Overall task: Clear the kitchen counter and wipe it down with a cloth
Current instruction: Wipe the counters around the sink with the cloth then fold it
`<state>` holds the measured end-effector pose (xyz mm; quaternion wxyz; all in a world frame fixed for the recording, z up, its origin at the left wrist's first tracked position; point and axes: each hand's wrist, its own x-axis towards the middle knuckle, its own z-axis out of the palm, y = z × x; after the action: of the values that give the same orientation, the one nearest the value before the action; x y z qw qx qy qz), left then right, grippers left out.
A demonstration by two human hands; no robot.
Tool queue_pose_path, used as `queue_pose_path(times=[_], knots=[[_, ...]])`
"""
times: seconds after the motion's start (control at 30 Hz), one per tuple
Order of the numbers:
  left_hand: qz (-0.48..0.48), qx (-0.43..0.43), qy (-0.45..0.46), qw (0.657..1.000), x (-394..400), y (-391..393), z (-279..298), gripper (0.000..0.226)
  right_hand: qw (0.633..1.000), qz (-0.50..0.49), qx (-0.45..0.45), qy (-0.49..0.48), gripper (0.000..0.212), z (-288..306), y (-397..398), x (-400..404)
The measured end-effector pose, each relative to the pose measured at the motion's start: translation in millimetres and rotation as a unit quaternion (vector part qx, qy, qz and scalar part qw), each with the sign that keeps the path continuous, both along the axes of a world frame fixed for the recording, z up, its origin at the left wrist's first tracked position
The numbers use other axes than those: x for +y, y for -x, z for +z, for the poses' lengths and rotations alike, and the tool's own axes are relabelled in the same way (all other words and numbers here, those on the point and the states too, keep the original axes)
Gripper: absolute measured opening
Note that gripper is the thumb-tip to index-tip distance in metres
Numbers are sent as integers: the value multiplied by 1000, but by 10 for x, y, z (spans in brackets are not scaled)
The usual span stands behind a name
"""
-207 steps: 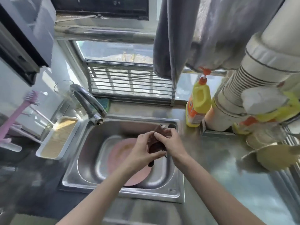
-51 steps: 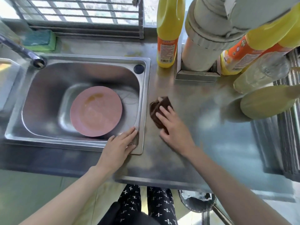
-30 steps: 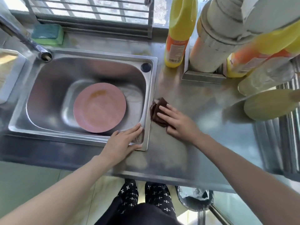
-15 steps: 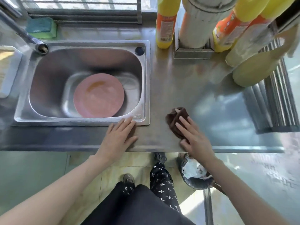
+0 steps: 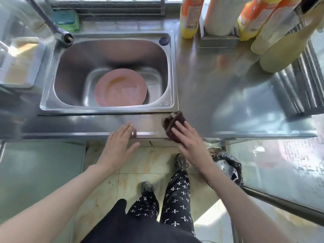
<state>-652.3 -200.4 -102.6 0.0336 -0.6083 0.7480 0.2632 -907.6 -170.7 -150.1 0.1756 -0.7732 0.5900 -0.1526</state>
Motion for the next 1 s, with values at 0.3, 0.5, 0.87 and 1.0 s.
queue_pose_path(times=[0.3,0.5,0.87,1.0], knots=[[95,-4,13,995,194,-756,33,65,886,-417,-198,-49,53,228,-261,-647],[125,-10,18,992,211,-1068,23,67,1000,-7,-3,9,57,52,-1470,-419],[208,8,33,978,172,-1742,-4,63,949,-308,30,-62,66,74,-1303,-525],[241,5,22,970,236,-1993,-50,63,985,-159,48,-50,65,81,-2323,-573]])
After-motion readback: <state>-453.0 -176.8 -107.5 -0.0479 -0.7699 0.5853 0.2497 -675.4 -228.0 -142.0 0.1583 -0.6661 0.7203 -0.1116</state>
